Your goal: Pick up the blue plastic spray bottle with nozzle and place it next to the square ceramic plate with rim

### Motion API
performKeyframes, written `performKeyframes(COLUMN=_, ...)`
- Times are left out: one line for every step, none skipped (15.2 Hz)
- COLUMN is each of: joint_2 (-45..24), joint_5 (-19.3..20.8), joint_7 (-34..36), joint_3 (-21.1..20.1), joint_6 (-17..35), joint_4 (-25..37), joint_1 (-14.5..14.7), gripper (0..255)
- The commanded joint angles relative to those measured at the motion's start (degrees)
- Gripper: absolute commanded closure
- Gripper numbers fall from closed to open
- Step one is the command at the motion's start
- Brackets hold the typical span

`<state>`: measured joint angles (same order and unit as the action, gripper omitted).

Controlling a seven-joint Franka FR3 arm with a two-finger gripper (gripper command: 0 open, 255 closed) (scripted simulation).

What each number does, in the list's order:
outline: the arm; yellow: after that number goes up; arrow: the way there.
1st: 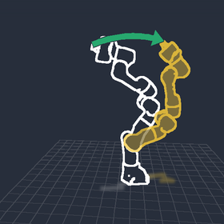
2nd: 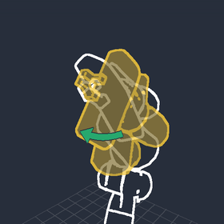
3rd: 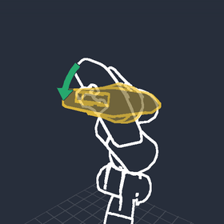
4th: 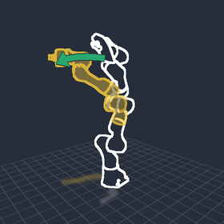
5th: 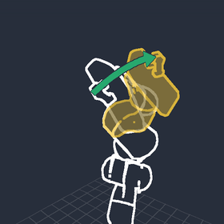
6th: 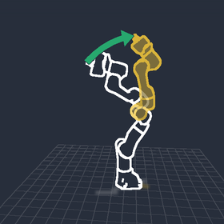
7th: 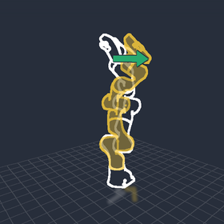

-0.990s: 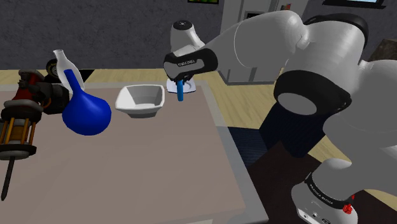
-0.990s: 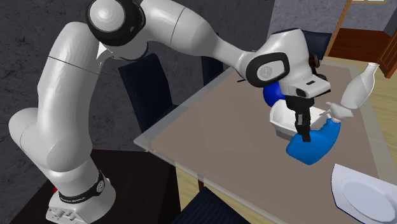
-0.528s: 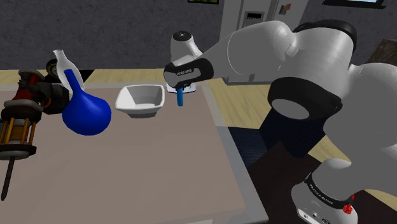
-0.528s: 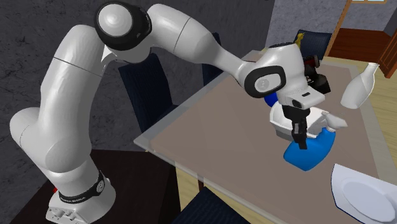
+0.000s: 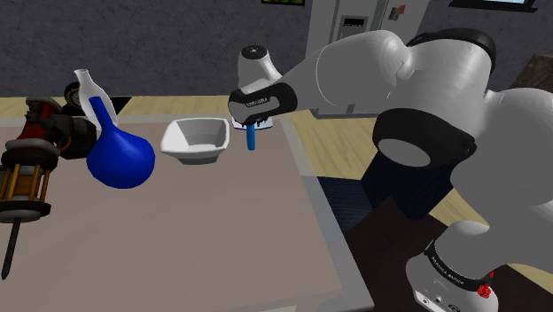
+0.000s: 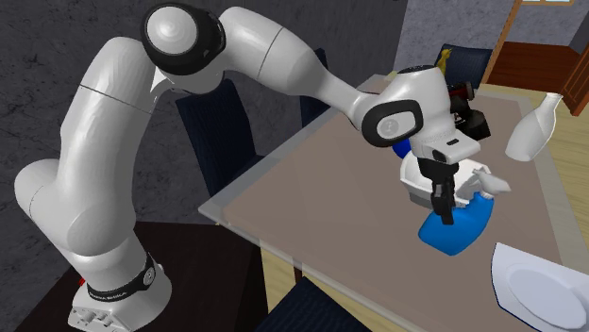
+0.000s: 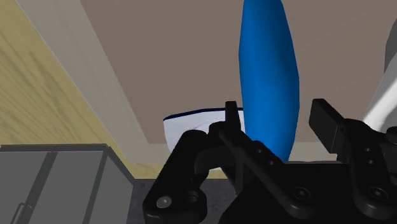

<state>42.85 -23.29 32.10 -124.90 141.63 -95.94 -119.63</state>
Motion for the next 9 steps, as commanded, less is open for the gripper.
performKeyframes(joint_2=0.00, joint_5=0.00, joint_7=0.00, joint_3=0.00, joint_6=0.01, joint_4=0.00, joint_1=0.00, gripper=0)
performKeyframes(joint_2=0.00, joint_5=0.00, joint_7=0.00, joint_3=0.00, joint_6=0.01, joint_4=0.00, joint_1=0.00, gripper=0)
performKeyframes(joint_2=-0.01, joint_5=0.00, joint_7=0.00, joint_3=0.00, joint_6=0.01, joint_4=0.00, joint_1=0.00, gripper=0)
performKeyframes(joint_2=-0.01, joint_5=0.00, joint_7=0.00, joint_3=0.00, joint_6=0.01, joint_4=0.00, joint_1=0.00, gripper=0)
performKeyframes(joint_2=-0.01, joint_5=0.00, joint_7=0.00, joint_3=0.00, joint_6=0.01, joint_4=0.00, joint_1=0.00, gripper=0)
performKeyframes(joint_2=-1.30, joint_5=0.86, joint_7=0.48, joint_3=1.27, joint_6=-0.84, joint_4=-0.69, joint_1=1.56, gripper=0)
performKeyframes(joint_2=-2.56, joint_5=1.75, joint_7=0.97, joint_3=2.56, joint_6=-1.74, joint_4=-1.31, joint_1=3.14, gripper=0)
performKeyframes(joint_2=-3.80, joint_5=2.67, joint_7=1.50, joint_3=3.88, joint_6=-2.67, joint_4=-1.84, joint_1=4.75, gripper=0)
performKeyframes(joint_2=-4.75, joint_5=3.41, joint_7=1.92, joint_3=4.94, joint_6=-3.43, joint_4=-2.19, joint_1=6.03, gripper=0)
